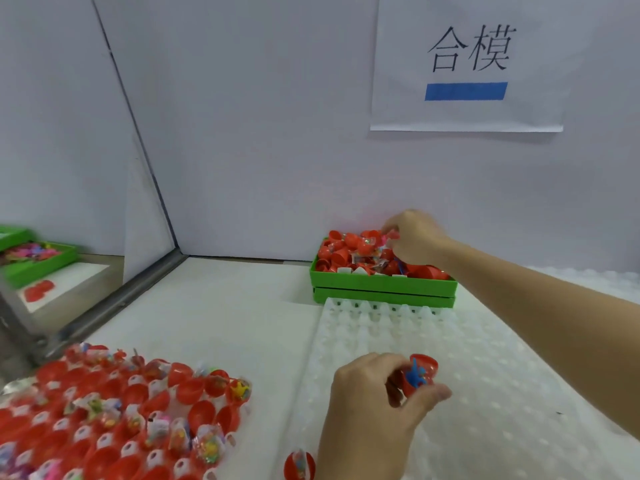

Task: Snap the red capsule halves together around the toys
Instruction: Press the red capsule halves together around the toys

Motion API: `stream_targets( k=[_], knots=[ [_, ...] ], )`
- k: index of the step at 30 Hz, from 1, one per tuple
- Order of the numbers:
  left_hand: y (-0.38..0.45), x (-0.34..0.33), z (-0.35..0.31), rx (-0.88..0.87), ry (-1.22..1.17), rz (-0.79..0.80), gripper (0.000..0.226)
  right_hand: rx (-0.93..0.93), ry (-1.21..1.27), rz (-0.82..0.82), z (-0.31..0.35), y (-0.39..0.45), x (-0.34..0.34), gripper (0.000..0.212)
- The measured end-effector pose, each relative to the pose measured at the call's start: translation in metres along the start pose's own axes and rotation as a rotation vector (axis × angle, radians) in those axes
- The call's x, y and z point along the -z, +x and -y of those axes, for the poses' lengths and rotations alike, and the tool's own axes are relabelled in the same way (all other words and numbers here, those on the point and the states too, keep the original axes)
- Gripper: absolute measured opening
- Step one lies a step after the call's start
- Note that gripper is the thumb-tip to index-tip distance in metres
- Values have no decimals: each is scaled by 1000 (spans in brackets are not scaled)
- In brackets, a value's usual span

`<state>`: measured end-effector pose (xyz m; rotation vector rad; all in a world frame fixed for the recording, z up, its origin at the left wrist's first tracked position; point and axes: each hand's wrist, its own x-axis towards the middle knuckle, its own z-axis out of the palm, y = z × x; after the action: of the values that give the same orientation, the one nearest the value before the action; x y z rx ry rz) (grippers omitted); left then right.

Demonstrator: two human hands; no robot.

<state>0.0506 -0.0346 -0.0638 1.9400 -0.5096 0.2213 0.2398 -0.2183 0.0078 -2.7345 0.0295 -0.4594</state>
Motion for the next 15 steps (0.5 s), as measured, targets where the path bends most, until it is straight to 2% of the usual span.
stream_targets(
  k=[3,7,11,15],
  knots=[
    [2,3,-1,-19,4,37,42,10,-7,-8,-2,8,-7,6],
    [4,6,-3,-36,-33,7,35,29,114,-90,-3,1,3,11],
    [1,5,-8,-23,-61,35,25,-39,440,-418,-3,-34,38,12],
    [-5,0,-17,57,-195,40,35,-12,768,-382,5,-110,65,16]
  ],
)
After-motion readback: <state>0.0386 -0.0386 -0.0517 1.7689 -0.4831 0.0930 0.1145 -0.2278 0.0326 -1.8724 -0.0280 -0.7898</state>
